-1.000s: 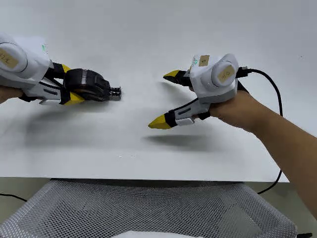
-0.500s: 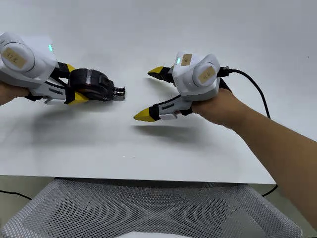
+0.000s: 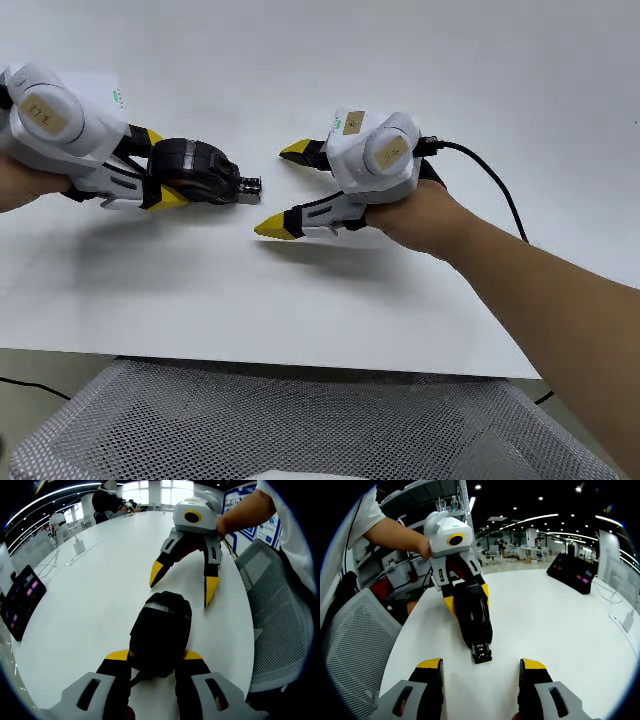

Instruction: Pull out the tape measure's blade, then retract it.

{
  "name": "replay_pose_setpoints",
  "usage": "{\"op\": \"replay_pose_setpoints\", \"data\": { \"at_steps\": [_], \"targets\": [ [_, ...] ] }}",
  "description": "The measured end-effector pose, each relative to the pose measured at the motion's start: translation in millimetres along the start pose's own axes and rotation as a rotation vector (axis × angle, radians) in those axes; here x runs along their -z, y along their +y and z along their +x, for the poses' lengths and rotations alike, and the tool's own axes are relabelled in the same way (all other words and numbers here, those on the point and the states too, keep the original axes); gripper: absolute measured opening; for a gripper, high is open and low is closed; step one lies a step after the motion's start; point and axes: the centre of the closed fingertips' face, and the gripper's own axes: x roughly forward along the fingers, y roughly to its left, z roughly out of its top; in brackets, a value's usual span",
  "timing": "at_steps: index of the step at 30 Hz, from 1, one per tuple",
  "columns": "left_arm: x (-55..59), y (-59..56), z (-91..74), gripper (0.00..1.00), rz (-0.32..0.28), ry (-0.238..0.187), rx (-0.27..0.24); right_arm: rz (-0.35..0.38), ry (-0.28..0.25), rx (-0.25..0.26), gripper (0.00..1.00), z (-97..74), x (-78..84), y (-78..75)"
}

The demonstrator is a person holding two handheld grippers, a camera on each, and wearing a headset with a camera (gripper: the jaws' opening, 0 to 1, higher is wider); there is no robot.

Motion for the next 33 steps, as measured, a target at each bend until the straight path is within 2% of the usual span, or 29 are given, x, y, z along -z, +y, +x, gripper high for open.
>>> {"op": "replay_pose_setpoints", "data": {
  "at_steps": [8,10,22,25,33],
  "targets": [
    [0.0,-0.3,0.0,0.29,0.003,-0.001,0.001,-0.043,0.011,-0.016,0.43,11.1,0.4,-0.4],
    [0.1,-0.4,0.0,0.29,0.003,-0.001,0.001,-0.049,-0.003,-0.017,0.39,11.5,-2.1,-2.5],
    [1.1,0.6,1.2,0.29,0.007,0.003,0.003,-0.106,-0.010,-0.034,0.24,18.4,-6.4,2.2],
    [1.4,0.9,1.5,0.29,0.008,0.004,0.003,-0.117,-0.017,-0.047,0.23,20.6,-7.7,4.4],
    [2.5,1.6,2.0,0.29,0.013,0.002,0.003,-0.157,-0.013,-0.046,0.14,23.3,-8.6,2.2]
  ]
}}
